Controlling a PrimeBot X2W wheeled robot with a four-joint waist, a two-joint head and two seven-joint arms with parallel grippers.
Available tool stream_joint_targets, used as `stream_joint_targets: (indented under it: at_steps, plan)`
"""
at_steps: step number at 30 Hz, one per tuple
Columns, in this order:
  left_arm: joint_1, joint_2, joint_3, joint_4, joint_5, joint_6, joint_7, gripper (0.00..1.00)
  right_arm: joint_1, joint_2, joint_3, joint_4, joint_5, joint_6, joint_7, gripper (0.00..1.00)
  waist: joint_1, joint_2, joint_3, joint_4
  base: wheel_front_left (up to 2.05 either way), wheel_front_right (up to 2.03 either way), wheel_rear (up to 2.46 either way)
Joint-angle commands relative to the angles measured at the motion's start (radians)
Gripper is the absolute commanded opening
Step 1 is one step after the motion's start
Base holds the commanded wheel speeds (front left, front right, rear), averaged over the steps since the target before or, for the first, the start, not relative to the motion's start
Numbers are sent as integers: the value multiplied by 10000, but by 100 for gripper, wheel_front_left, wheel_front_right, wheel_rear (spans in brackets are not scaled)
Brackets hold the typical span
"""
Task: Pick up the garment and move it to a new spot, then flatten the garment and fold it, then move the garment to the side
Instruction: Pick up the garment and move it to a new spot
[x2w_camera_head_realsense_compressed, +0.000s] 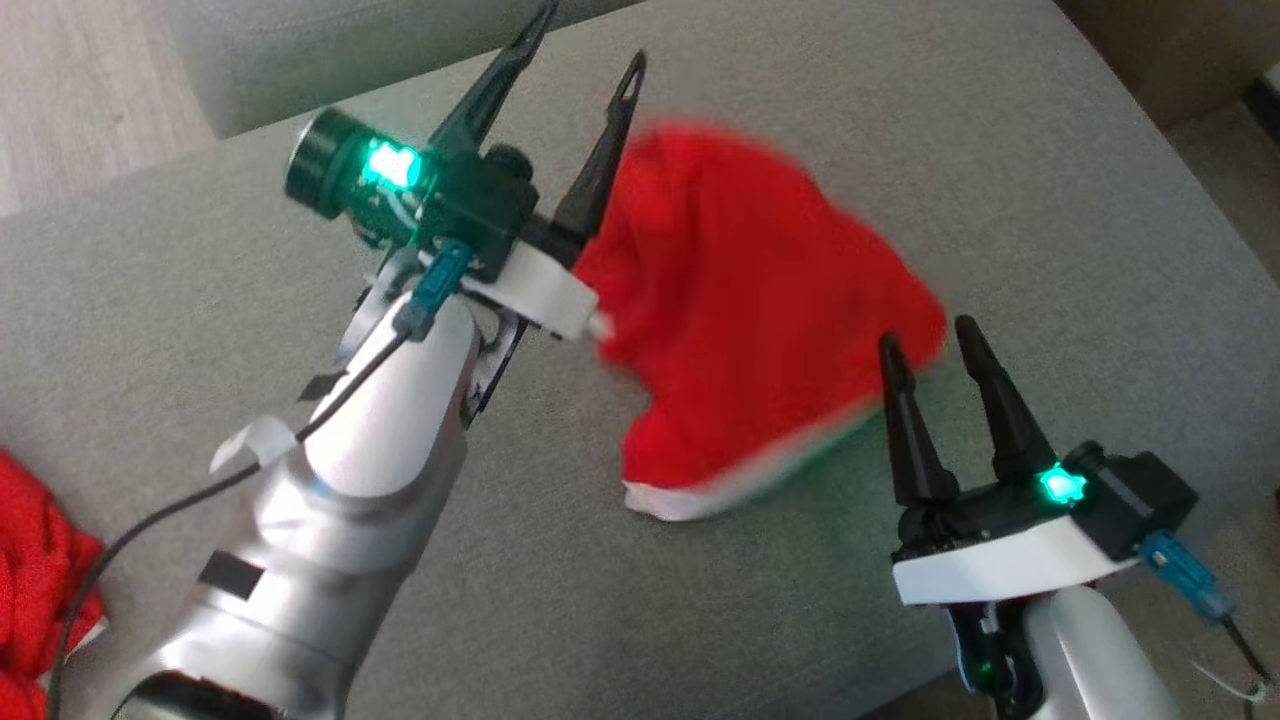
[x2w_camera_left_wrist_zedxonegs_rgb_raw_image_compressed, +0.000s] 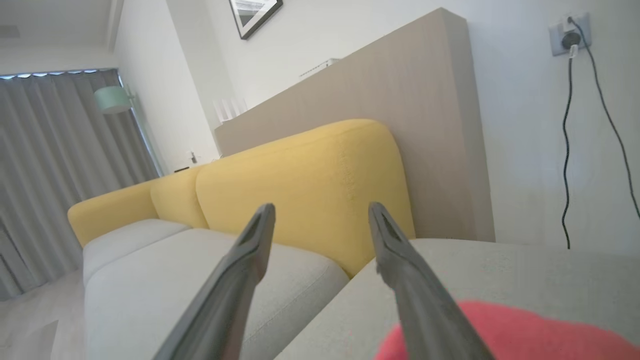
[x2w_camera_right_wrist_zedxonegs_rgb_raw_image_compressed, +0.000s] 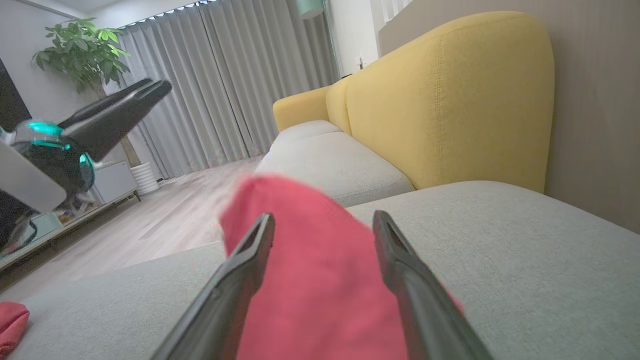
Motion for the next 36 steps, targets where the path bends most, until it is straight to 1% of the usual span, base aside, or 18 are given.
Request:
stream_joint_targets:
  at_steps: [1, 5, 9, 14, 17, 21, 26, 29, 33, 36]
  plan:
    - [-226, 233, 357, -24, -39, 49, -159, 100, -427, -54, 134, -391, 51, -7, -109, 100, -2, 0, 30, 165, 0, 0, 0]
    - [126, 398, 571, 374, -252, 179, -480, 100, -370, -54, -20, -363, -28, -7, -109, 100, -2, 0, -83, 691, 0, 0, 0]
    - [814, 602, 926, 223, -592, 339, -672, 100, -274, -54, -209, -348, -219, -7, -109, 100, -2, 0, -321, 1396, 0, 0, 0]
    - [2094, 814, 1431, -652, -986, 602, -732, 100, -63, -54, -512, -264, -534, -7, -109, 100, -2, 0, -722, 2334, 0, 0, 0]
    - [3115, 816, 1624, -1325, -1183, 671, -735, 100, 154, -54, -790, -182, -691, -7, -109, 100, -2, 0, -1057, 2915, 0, 0, 0]
    - [4550, 731, 1893, -2033, -1435, 838, -737, 100, 528, -54, -1014, -48, -847, -7, -109, 100, -2, 0, -1468, 3489, 0, 0, 0]
    - [6188, 535, 2222, -2624, -1630, 1122, -738, 100, 952, -54, -929, 112, -1058, -7, -109, 100, -2, 0, -1736, 3755, 0, 0, 0]
    - [6762, 356, 2437, -2958, -1740, 1231, -738, 100, 1048, -54, -936, 128, -1083, -7, -109, 100, -2, 0, -1767, 3778, 0, 0, 0]
    - [7016, 222, 2484, -3189, -1624, 1198, -738, 100, 1090, -54, -973, 166, -1145, -7, -109, 100, -2, 0, -1781, 3866, 0, 0, 0]
    - [7012, 171, 2495, -3215, -1556, 1099, -739, 100, 1109, -54, -928, 508, -1398, -7, -109, 100, -2, 0, -1775, 3927, 0, 0, 0]
